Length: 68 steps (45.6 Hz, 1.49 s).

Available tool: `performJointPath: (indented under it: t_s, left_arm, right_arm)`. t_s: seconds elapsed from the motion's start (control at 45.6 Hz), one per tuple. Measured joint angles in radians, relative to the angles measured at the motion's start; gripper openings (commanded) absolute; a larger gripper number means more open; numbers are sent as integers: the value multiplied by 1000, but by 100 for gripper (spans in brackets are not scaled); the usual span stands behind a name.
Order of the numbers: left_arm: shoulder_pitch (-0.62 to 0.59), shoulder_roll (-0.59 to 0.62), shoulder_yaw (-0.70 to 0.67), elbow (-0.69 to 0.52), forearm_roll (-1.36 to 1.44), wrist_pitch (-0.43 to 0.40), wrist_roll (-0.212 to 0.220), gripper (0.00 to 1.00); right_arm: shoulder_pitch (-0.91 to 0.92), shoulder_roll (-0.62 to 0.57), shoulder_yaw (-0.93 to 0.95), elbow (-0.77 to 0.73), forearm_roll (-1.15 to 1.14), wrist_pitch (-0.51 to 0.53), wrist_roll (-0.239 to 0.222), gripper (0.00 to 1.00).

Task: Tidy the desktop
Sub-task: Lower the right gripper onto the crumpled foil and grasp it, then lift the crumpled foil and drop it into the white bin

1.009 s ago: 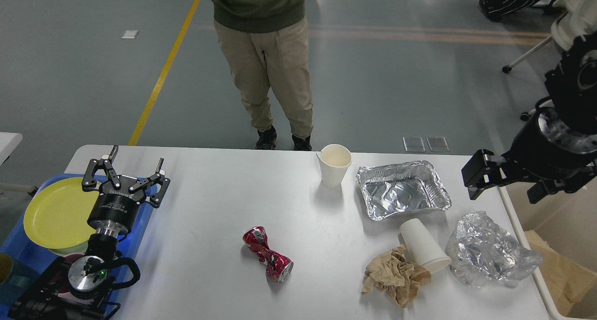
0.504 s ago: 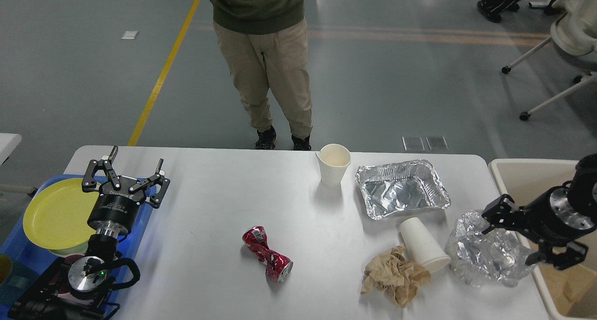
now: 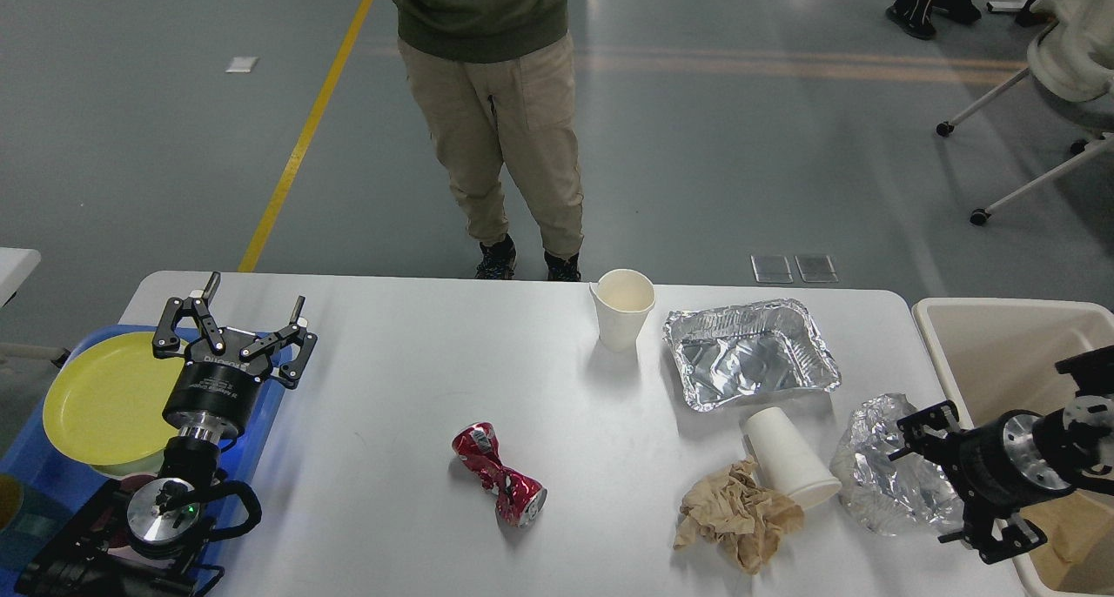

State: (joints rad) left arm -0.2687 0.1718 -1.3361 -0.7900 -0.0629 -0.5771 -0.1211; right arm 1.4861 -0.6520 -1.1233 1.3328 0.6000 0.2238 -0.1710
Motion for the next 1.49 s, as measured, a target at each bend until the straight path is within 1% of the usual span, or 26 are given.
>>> performJointPath:
  t_s: [0.066,0.132,0.439,0.461,0.504,0.548,0.57,0.592,0.68,0.768,0.811,1.009,1.294,1.491]
  left_arm:
    - [0,0,0,0,0,0,0,96]
    - [0,0,0,0,0,0,0,96]
    - [-1,0,0,0,0,-1,0,96]
    - [-1,0,0,0,0,-1,0,96]
    - [-1,0,0,0,0,-1,0,96]
    - [-1,0,0,0,0,-1,0,96]
    - [0,0,0,0,0,-1,0,96]
    - [-1,0,0,0,0,-1,0,96]
    - [0,0,0,0,0,-1,0,96]
    - [0,0,0,0,0,-1,0,96]
    - [0,0,0,0,0,-1,0,96]
    - [0,0,0,0,0,-1,0,96]
    - [0,0,0,0,0,-1,0,96]
    - [0,0,0,0,0,0,0,96]
  right_arm:
    - [-34,0,20,-6,1,-43,0,98]
    - [-72,2,41,-26,1,-61,0,98]
    - [-272,40,169,-213,3,-70,-8,96]
    - [-289,46,179,-232,4,-70,-8,93]
    - [-313,58,193,-260,6,-71,-8,83]
    - [-334,69,206,-281,11,-70,-9,70]
    - [-344,74,213,-290,13,-70,-8,60]
    - [-349,77,217,-293,15,-70,-9,55]
    - [-357,80,226,-301,17,-70,-8,42]
    - [-359,82,230,-306,18,-71,-8,17]
    - [-360,82,231,-307,18,-71,-8,0]
    - [-369,83,237,-308,18,-74,-8,0]
    - [-376,84,237,-305,18,-113,-12,0]
    - [-370,83,237,-299,18,-115,-27,0]
